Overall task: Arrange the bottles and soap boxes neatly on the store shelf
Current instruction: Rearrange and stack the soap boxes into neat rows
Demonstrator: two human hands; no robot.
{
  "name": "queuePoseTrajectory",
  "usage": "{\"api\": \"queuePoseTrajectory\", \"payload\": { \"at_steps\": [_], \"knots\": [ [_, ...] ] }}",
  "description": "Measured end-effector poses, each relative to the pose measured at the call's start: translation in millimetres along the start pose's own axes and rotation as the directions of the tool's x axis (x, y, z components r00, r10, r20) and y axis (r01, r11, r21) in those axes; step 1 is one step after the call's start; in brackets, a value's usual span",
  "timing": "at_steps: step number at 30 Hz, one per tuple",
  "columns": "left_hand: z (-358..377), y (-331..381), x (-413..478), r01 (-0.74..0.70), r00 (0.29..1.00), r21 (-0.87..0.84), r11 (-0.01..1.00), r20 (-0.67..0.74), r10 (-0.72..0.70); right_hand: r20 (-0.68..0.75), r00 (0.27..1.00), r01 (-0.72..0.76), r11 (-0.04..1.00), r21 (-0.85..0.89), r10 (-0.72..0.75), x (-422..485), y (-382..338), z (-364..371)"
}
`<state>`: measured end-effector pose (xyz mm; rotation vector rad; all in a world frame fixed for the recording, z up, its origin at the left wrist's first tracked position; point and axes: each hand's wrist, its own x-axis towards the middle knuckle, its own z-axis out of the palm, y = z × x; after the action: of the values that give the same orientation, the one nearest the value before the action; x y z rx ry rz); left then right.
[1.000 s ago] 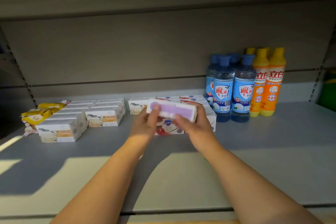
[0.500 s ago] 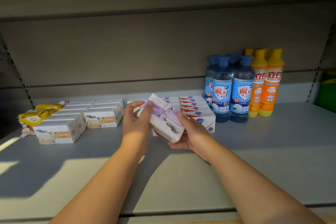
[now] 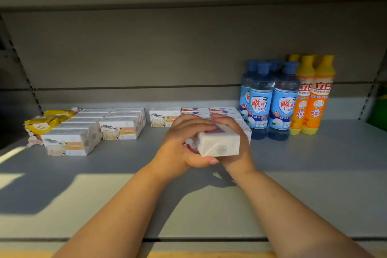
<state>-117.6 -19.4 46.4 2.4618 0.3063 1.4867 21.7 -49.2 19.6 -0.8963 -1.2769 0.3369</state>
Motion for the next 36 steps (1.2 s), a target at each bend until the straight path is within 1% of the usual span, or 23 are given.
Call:
{"api": "queuePoseTrajectory", "payload": {
  "at_steps": [2, 3, 5, 7, 8, 9, 11, 13, 15, 16, 17, 18, 19, 20, 22, 23, 24, 26, 28, 30, 32, 34, 36],
  "knots": [
    [1, -2, 0, -0.074, 0.997, 0.075, 0.994, 0.004, 0.074, -0.020, 0.985, 0.168, 0.977, -0.131, -0.172, 3, 2, -5],
    [1, -4, 0, -0.081, 0.997, 0.083, 0.993, 0.004, 0.081, -0.014, 0.979, 0.198, 0.965, -0.170, -0.203, 4, 4, -7],
    [1, -5, 0, 0.005, 1.000, -0.010, 1.000, -0.027, -0.006, -0.004, 0.992, 0.124, 0.983, -0.133, -0.126, 4, 3, -8],
    [2, -5, -2, 0.192, 0.972, -0.259, 0.946, -0.086, -0.221, 0.072, 0.996, -0.034, 0.987, -0.160, 0.046, 1, 0, -4],
    [2, -5, -1, 0.296, 0.926, -0.337, 0.894, -0.128, -0.355, 0.100, 0.991, -0.070, 0.975, -0.210, 0.093, -2, 0, -1],
    [3, -6, 1, 0.415, 0.850, -0.359, 0.836, -0.175, -0.497, 0.123, 0.985, -0.092, 0.971, -0.221, 0.121, -5, 2, 2],
    [5, -13, 3, 0.639, 0.653, -0.346, 0.687, -0.227, -0.722, 0.127, 0.974, -0.168, 0.975, -0.149, 0.187, -8, 1, 4],
    [6, -23, 5, 0.784, 0.519, -0.332, 0.525, -0.115, -0.847, 0.145, 0.940, -0.304, 0.951, -0.061, 0.310, -8, -2, 5],
    [7, -24, 7, 0.859, 0.449, -0.291, 0.422, 0.030, -0.893, 0.138, 0.870, -0.482, 0.876, 0.039, 0.473, -6, -7, 7],
    [6, -25, 6, 0.852, 0.484, -0.273, 0.448, 0.083, -0.871, 0.147, 0.813, -0.582, 0.798, 0.157, 0.564, -4, -10, 7],
    [6, -24, 4, 0.809, 0.561, -0.283, 0.515, 0.113, -0.820, 0.201, 0.745, -0.664, 0.679, 0.314, 0.636, -2, -12, 7],
    [5, -23, 1, 0.730, 0.667, -0.292, 0.618, 0.110, -0.737, 0.289, 0.652, -0.739, 0.501, 0.451, 0.701, 1, -16, 6],
    [6, -24, -3, 0.619, 0.782, -0.255, 0.743, 0.106, -0.615, 0.395, 0.531, -0.805, 0.301, 0.511, 0.750, 4, -22, 4],
    [6, -24, -5, 0.507, 0.862, -0.190, 0.841, 0.103, -0.497, 0.489, 0.418, -0.847, 0.134, 0.515, 0.765, 6, -26, 1],
    [7, -24, -8, 0.312, 0.947, -0.111, 0.944, 0.112, -0.300, 0.643, 0.243, -0.880, -0.114, 0.462, 0.727, 8, -29, -7],
    [7, -24, -8, 0.288, 0.956, -0.125, 0.949, 0.100, -0.277, 0.687, 0.185, -0.884, -0.186, 0.429, 0.703, 9, -28, -11],
    [7, -22, -8, 0.310, 0.951, -0.161, 0.937, 0.074, -0.302, 0.709, 0.138, -0.899, -0.212, 0.382, 0.691, 9, -26, -13],
    [8, -20, -4, 0.406, 0.910, -0.231, 0.884, 0.011, -0.414, 0.713, 0.065, -0.955, -0.165, 0.248, 0.698, 7, -23, -10],
    [10, -22, -4, 0.530, 0.833, -0.238, 0.814, -0.033, -0.552, 0.708, 0.056, -0.986, -0.072, 0.149, 0.704, 4, -21, -3],
    [9, -23, -4, 0.600, 0.776, -0.271, 0.753, -0.029, -0.630, 0.722, 0.091, -0.990, -0.017, 0.141, 0.686, 0, -20, 0],
    [8, -21, -2, 0.615, 0.771, -0.237, 0.752, -0.017, -0.636, 0.719, 0.144, -0.979, -0.009, 0.205, 0.680, -2, -17, 1],
    [6, -19, -1, 0.588, 0.799, -0.166, 0.792, -0.034, -0.600, 0.691, 0.217, -0.953, -0.002, 0.302, 0.689, -2, -17, 3],
    [4, -19, 1, 0.557, 0.821, -0.084, 0.826, -0.089, -0.563, 0.619, 0.359, -0.872, 0.014, 0.490, 0.699, 2, -18, 7]
  ]
}}
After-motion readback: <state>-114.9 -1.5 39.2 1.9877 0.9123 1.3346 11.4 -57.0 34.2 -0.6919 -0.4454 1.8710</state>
